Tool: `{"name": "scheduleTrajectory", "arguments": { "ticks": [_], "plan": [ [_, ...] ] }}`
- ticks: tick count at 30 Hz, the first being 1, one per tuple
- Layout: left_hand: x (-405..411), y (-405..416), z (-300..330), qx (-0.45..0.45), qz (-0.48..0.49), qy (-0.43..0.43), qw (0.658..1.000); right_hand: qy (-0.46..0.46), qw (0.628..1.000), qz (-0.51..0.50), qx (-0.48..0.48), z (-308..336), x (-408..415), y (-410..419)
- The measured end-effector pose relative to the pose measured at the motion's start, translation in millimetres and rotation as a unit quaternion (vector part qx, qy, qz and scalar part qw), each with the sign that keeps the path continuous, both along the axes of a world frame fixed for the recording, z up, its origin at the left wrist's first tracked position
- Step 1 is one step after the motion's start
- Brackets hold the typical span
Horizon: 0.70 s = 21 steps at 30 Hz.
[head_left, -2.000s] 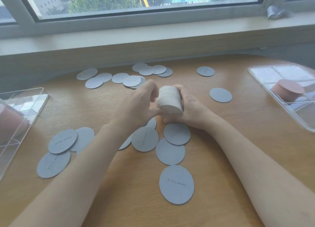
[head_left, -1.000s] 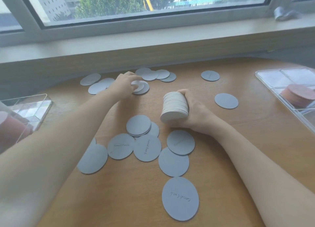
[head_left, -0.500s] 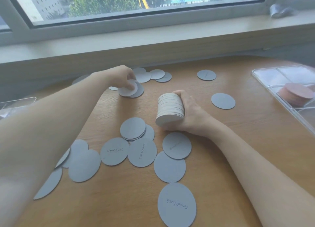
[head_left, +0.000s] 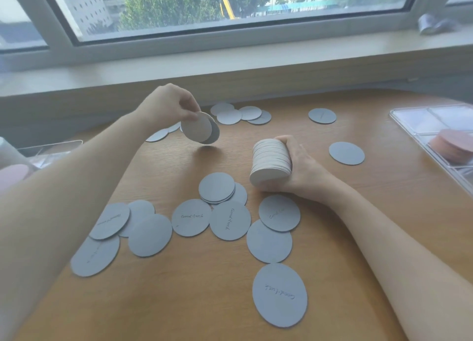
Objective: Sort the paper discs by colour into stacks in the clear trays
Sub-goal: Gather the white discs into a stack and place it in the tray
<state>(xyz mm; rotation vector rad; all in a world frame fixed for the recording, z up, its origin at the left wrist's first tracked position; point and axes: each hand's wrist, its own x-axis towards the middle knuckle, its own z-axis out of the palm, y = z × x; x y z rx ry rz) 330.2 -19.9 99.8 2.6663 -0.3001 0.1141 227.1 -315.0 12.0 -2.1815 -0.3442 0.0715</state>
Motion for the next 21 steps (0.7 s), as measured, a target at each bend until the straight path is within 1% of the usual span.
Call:
{"name": "scheduleTrajectory", "arguments": {
  "ticks": [9,15,16,18,21],
  "plan": [
    [-49.2,2.5,10.3,-0.116,0.019,-0.074,0.990,-0.010,1.000,-0.005,-0.005,-1.5,0.2,-0.2],
    [-87.9,-14.6,11.5,-0.244,-0.004,-0.143,0.959,-0.018,1.000,-0.014,-0.004,-2.6,-1.3,0.8],
    [-95.0,-19.9,9.4,-0.266,-0.016,-0.138,0.954,-0.019,1.000,-0.017,-0.003,-3.2,-1.3,1.1],
    [-110.1,-31.8,-0.5,-0.291,-0.048,-0.084,0.952,-0.017,0.999,-0.027,0.000,-4.3,-1.0,2.0],
    [-126.9,-47.7,-28.3,-0.263,-0.074,0.012,0.962,-0.015,0.999,-0.040,0.007,-5.4,-1.4,3.4]
  ]
}}
